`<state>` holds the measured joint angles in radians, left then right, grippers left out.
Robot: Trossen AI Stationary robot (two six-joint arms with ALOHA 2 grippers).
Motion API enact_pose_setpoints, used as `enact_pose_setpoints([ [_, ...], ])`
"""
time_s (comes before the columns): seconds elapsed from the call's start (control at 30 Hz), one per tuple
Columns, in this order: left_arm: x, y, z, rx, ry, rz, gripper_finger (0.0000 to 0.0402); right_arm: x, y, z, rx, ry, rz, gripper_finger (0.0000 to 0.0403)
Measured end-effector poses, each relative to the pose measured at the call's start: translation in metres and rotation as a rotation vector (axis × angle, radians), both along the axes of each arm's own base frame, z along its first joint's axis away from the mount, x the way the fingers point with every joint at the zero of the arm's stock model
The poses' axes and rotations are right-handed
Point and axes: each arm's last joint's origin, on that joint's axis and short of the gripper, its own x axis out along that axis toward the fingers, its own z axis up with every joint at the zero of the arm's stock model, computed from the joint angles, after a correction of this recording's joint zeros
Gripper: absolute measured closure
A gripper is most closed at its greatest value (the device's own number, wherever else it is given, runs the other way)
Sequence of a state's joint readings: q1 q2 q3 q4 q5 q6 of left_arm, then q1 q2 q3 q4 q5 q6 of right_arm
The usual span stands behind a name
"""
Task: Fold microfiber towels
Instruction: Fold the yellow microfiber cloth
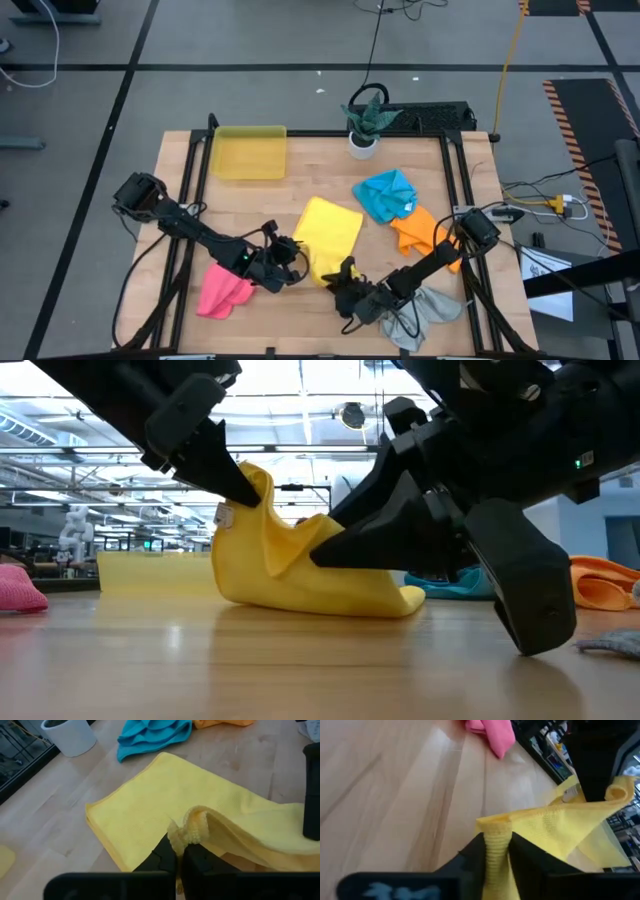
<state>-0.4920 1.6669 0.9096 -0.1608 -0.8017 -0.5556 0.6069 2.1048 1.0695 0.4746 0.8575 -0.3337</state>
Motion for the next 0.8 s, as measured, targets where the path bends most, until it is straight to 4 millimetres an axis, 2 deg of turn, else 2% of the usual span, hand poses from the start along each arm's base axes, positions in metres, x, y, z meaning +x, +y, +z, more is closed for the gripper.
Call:
enact_pose_setpoints([
  [0.17, -0.001, -0.002, 0.000, -0.009, 0.009, -0.014, 0.0381, -0.007, 0.007, 0.004, -0.031, -0.019, -0.027, 0.0390],
  [0.23, -0.002, -0.004, -0.001, 0.000, 0.017, -0.029, 0.0378, -0.011, 0.010, 0.008, -0.044, -0.022, -0.026, 0.0399],
  [0.43, -0.009, -0.018, -0.001, 0.045, 0.046, -0.115, 0.0395, -0.020, 0.015, 0.024, 0.140, 0.000, 0.001, 0.0396],
  [0.57, -0.017, -0.033, -0.002, 0.065, 0.096, -0.244, 0.0386, -0.020, 0.007, 0.018, 0.283, 0.082, 0.029, 0.0400],
  [0.67, -0.023, -0.041, -0.003, 0.069, 0.129, -0.311, 0.0393, -0.022, 0.002, 0.012, 0.319, 0.119, 0.048, 0.0395],
  [0.8, -0.030, -0.048, -0.005, 0.088, 0.174, -0.385, 0.0391, -0.026, 0.003, 0.010, 0.285, 0.140, 0.071, 0.0366],
])
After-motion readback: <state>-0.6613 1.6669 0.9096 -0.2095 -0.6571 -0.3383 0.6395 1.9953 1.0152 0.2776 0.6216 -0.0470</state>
